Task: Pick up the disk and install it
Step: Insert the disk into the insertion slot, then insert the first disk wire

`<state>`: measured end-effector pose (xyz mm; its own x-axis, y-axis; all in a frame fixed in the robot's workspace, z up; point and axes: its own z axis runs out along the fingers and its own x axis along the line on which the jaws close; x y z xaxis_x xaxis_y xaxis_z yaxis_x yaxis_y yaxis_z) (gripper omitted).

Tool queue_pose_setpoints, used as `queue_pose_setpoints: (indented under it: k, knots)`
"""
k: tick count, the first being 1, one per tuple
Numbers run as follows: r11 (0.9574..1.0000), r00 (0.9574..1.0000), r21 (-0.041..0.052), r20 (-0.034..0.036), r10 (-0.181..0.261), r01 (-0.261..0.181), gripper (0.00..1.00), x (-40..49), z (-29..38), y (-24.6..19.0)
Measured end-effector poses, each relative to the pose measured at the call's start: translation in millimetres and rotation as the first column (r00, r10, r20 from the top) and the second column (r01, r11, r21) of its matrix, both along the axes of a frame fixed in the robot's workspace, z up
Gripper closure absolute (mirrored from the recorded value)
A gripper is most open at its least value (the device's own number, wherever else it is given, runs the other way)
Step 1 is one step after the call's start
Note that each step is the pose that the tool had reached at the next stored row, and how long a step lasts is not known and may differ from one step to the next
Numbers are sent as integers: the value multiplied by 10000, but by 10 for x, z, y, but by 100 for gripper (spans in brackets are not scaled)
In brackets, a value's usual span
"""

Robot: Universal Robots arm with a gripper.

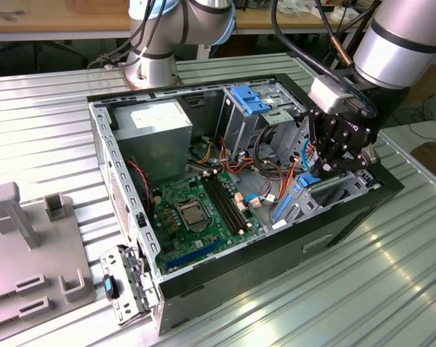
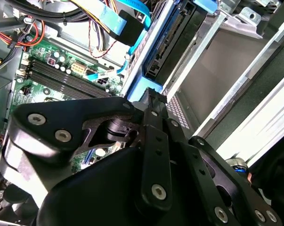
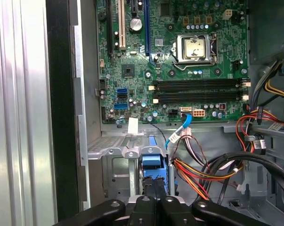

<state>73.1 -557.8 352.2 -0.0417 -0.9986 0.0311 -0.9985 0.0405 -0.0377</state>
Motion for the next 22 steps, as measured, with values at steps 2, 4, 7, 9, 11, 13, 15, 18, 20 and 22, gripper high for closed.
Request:
queue_pose_setpoints:
  k: [2,4,7,9,11,13,15,18,20,22]
  knots:
    - [10000,10000,0,0,0,0,89,0,1,0]
    - [10000,10000,0,0,0,0,89,0,2,0]
    - [10000,10000,0,0,0,0,89,0,5,0]
    - [10000,10000,-2,0,0,0,89,34,6,0]
    - [10000,10000,0,0,-1,1,89,109,4,0]
    - [10000,10000,0,0,1,-1,89,200,2,0]
    - [10000,10000,-7,0,0,0,89,308,1,0]
    - [10000,10000,-16,0,0,0,89,398,1,0]
    - [10000,10000,-17,-1,-1,1,89,469,0,0]
    - [10000,10000,-19,-1,0,0,89,485,0,1]
